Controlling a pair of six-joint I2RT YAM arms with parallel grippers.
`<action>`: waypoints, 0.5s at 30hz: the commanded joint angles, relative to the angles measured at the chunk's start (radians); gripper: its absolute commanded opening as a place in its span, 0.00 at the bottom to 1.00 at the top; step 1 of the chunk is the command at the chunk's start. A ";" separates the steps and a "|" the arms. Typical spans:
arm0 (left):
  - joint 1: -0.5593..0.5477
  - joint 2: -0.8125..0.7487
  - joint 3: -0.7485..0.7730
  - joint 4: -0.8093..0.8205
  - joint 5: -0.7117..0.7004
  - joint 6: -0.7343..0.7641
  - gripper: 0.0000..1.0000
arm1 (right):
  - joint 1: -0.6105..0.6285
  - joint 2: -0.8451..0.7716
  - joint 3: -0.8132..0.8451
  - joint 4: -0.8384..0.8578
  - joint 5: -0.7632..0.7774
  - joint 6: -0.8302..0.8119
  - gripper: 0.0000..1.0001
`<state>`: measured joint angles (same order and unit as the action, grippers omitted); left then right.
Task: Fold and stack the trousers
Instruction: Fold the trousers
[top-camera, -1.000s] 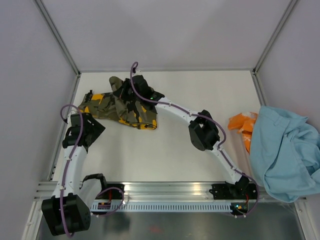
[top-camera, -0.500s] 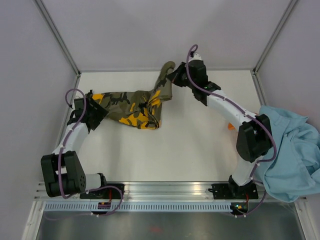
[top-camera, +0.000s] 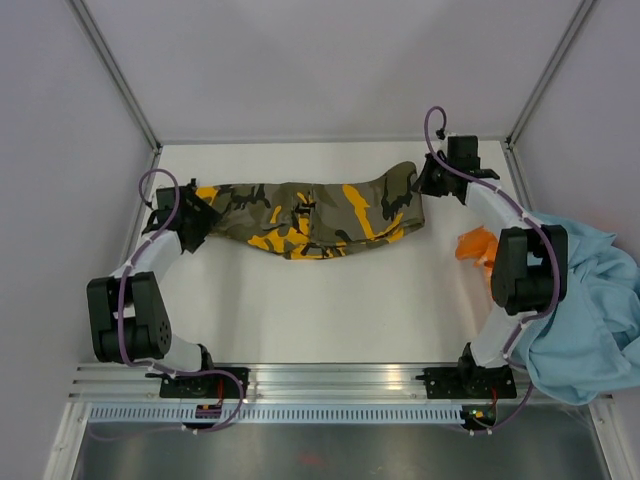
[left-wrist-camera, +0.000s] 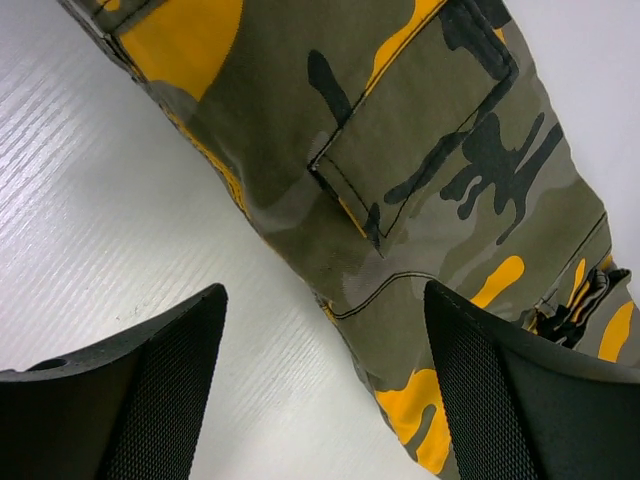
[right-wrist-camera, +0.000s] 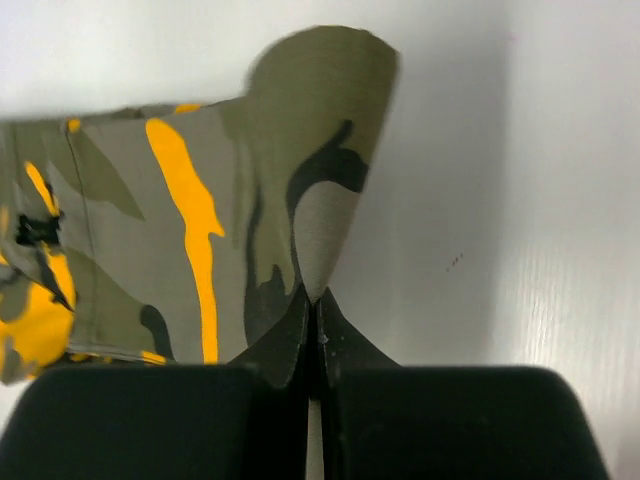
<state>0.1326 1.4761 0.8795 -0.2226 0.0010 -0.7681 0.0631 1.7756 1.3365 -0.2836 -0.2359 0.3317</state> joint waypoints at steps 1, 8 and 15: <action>-0.016 0.026 0.021 0.087 -0.013 0.024 0.85 | 0.012 0.061 0.093 -0.111 -0.082 -0.286 0.00; -0.093 0.177 0.130 0.016 -0.097 0.030 0.85 | -0.055 0.120 0.089 -0.058 -0.106 -0.260 0.00; -0.179 0.277 0.164 -0.054 -0.222 -0.031 0.20 | -0.183 0.078 0.085 -0.060 -0.111 -0.260 0.00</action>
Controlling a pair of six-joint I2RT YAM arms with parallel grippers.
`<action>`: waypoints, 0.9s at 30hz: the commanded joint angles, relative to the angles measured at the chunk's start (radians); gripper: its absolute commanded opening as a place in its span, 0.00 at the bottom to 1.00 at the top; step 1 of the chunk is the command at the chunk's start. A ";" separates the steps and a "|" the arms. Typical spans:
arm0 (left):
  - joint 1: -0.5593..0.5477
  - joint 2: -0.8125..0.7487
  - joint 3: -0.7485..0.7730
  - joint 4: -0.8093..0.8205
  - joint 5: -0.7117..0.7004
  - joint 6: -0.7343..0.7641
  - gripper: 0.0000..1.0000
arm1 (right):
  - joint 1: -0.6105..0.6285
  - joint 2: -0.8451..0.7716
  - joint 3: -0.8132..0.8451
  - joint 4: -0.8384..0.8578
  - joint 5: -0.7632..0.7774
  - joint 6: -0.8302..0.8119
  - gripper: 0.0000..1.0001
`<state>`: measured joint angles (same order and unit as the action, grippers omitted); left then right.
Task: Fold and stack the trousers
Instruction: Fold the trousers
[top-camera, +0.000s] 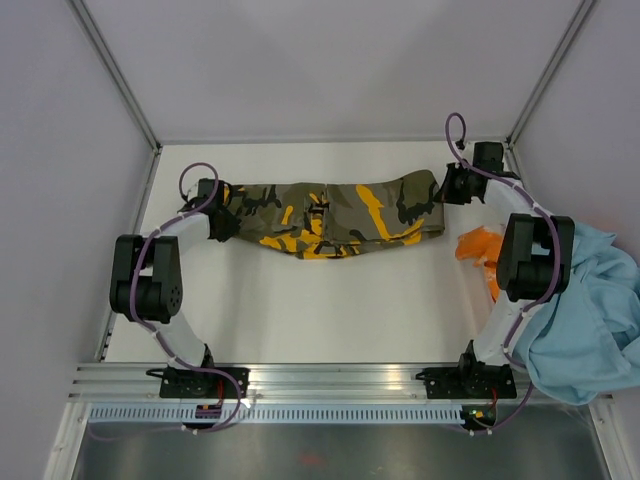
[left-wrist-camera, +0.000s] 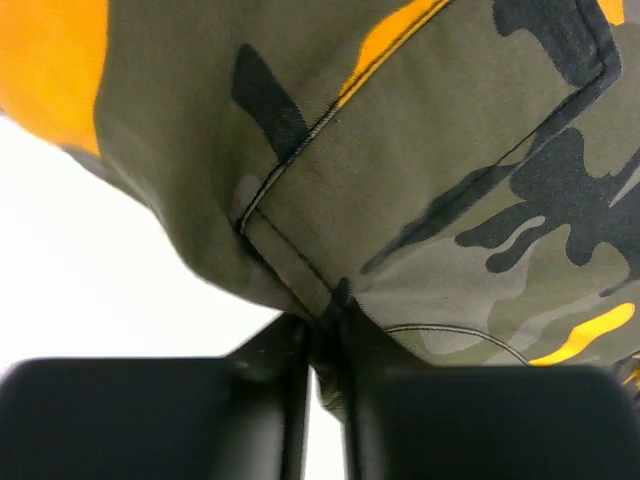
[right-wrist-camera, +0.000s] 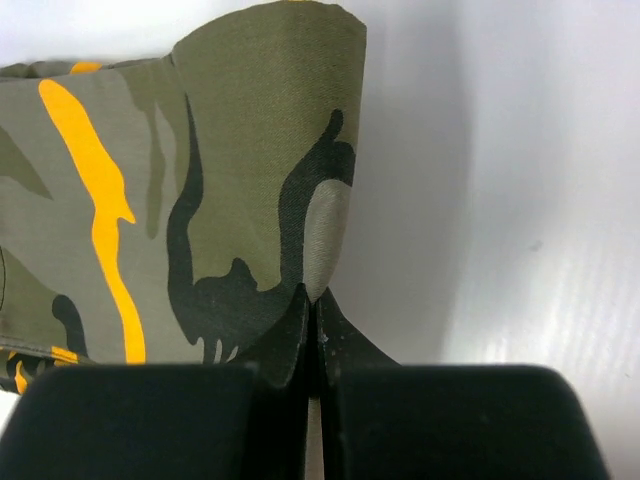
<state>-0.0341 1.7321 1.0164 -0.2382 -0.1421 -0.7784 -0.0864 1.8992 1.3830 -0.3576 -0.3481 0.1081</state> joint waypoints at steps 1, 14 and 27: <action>-0.015 0.020 0.024 -0.038 -0.076 -0.033 0.13 | -0.036 -0.048 0.034 0.014 0.014 -0.036 0.00; -0.233 -0.238 -0.154 -0.162 -0.111 -0.057 0.02 | -0.180 -0.144 0.018 -0.067 0.072 -0.076 0.00; -0.362 -0.445 -0.289 -0.216 -0.042 -0.124 0.37 | -0.204 -0.189 0.022 -0.095 -0.063 -0.055 0.00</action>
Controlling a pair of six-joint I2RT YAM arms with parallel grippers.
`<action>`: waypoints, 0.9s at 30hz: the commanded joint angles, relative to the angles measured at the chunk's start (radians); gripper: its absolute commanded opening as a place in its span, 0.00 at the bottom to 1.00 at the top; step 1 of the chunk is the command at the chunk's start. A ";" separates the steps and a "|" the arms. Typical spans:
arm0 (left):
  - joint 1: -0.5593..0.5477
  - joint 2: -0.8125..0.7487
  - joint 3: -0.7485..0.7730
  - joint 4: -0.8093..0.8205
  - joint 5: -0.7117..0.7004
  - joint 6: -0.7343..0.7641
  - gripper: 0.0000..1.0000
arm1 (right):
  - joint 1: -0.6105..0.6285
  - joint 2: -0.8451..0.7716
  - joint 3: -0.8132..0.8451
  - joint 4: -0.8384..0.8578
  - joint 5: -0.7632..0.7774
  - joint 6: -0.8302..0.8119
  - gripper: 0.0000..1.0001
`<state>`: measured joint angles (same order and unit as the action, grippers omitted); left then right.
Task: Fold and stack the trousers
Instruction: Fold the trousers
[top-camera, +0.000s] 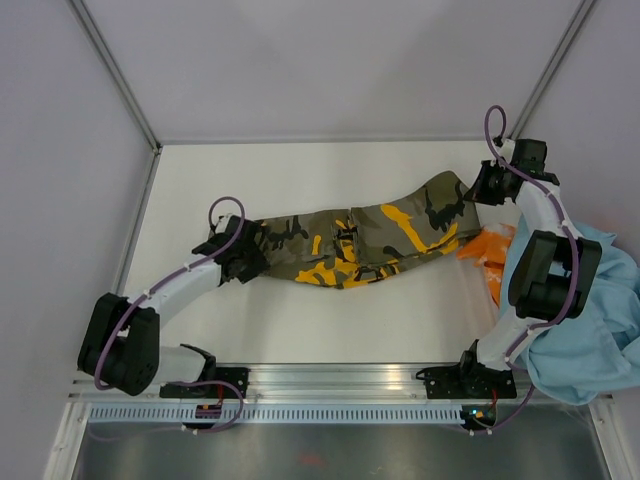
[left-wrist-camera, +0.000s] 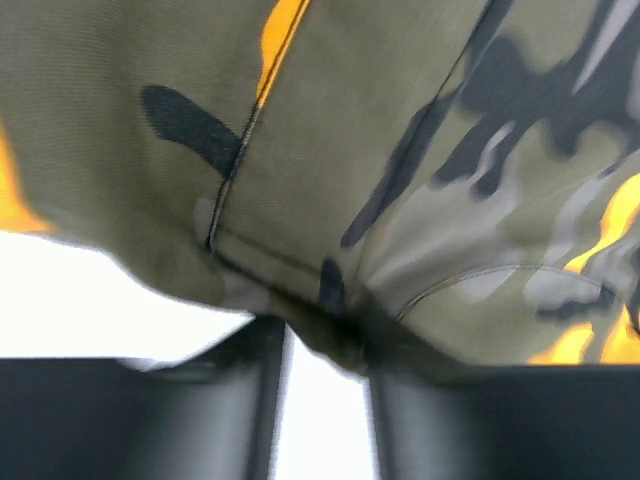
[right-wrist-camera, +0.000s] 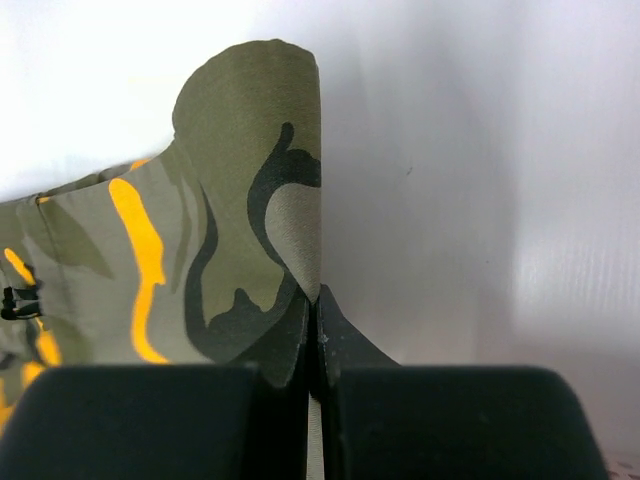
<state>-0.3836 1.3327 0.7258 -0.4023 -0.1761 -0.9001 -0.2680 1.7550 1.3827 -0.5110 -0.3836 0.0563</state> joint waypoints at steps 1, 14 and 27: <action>-0.012 -0.059 0.007 -0.059 -0.008 0.003 0.49 | -0.022 -0.054 0.021 0.061 -0.037 0.003 0.00; 0.281 -0.241 0.109 -0.146 0.022 0.246 0.79 | 0.254 -0.101 0.125 -0.001 0.009 0.095 0.00; 0.523 -0.170 -0.003 -0.110 0.043 0.159 0.88 | 0.821 0.091 0.453 -0.076 0.298 0.481 0.00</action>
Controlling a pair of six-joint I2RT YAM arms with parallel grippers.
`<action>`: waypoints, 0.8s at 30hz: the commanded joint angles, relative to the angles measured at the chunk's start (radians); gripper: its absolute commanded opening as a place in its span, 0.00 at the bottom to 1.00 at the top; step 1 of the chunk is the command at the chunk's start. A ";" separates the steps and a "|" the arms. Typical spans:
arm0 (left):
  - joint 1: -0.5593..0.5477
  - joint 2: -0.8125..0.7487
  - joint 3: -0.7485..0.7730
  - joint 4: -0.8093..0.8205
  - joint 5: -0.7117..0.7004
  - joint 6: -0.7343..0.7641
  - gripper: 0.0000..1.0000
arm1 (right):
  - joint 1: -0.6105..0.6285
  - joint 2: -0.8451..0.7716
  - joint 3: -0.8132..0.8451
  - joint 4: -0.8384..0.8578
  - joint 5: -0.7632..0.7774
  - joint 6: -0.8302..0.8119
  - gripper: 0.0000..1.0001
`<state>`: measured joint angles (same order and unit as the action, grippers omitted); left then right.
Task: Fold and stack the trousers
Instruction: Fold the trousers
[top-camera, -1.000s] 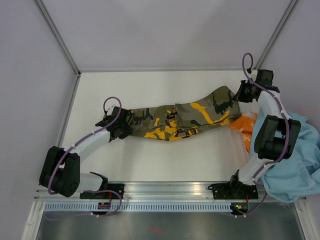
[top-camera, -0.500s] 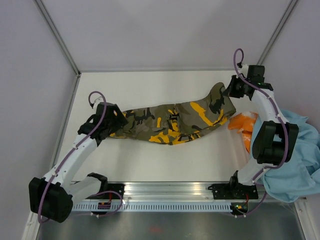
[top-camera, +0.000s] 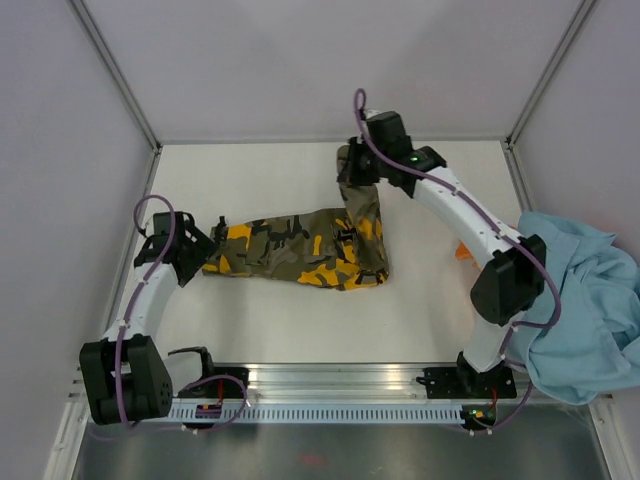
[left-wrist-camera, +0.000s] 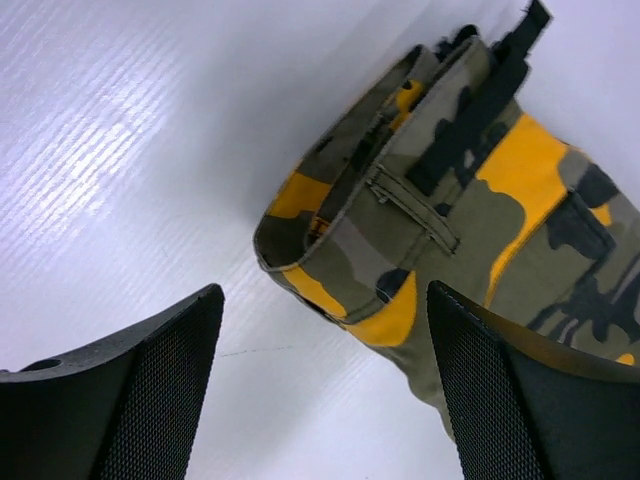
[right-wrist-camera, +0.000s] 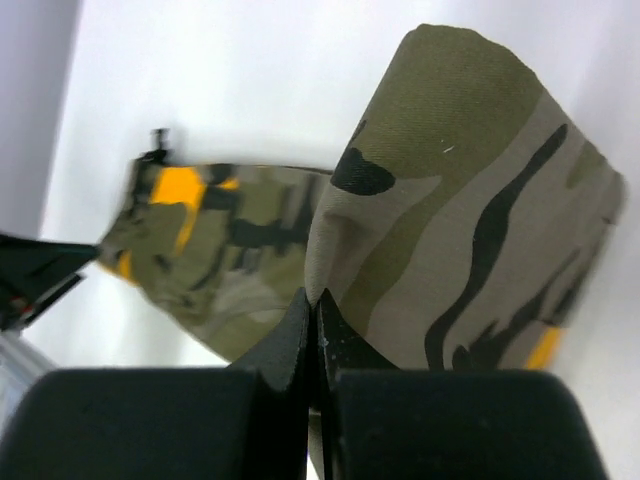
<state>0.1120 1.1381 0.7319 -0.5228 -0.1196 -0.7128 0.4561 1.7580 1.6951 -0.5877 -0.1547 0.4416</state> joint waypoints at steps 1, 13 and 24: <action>0.047 0.026 -0.015 0.026 -0.028 -0.027 0.87 | 0.157 0.121 0.182 -0.010 0.085 0.092 0.00; 0.130 0.088 -0.126 0.193 0.063 -0.070 0.63 | 0.450 0.437 0.489 0.089 0.167 0.160 0.00; 0.130 0.017 -0.181 0.133 -0.035 -0.142 0.59 | 0.529 0.656 0.627 0.254 0.259 0.419 0.00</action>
<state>0.2363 1.1965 0.5697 -0.3729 -0.0975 -0.7979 0.9695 2.4065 2.2589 -0.4896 0.0803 0.7460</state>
